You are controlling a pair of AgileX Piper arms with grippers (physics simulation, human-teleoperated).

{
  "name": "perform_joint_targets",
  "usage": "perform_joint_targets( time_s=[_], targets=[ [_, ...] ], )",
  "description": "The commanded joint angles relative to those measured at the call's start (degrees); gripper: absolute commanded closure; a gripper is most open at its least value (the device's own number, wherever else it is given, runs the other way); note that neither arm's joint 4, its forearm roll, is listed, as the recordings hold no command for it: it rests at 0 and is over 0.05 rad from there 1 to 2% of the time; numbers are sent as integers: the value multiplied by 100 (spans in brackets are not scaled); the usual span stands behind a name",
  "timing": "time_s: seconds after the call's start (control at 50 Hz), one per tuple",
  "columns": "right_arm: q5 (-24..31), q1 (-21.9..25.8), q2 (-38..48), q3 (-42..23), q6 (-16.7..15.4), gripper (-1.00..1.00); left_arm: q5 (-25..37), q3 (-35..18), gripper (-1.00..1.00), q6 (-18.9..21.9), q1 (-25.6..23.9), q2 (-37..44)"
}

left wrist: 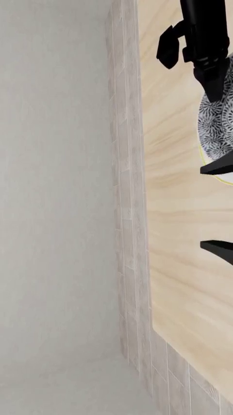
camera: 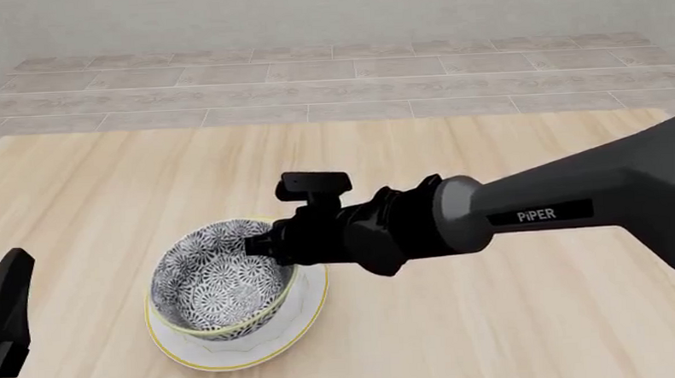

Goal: Put the bowl on the plate.

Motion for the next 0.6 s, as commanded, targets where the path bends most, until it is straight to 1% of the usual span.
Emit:
perform_joint_targets(
  time_s=[0.02, 0.6],
  targets=[
    [-31, 24, -24, -6, 58, 100, -3, 0, -100, 6, -5, 0],
    [-84, 8, 59, 22, 141, 100, -12, 1, -100, 10, -13, 0]
  ],
)
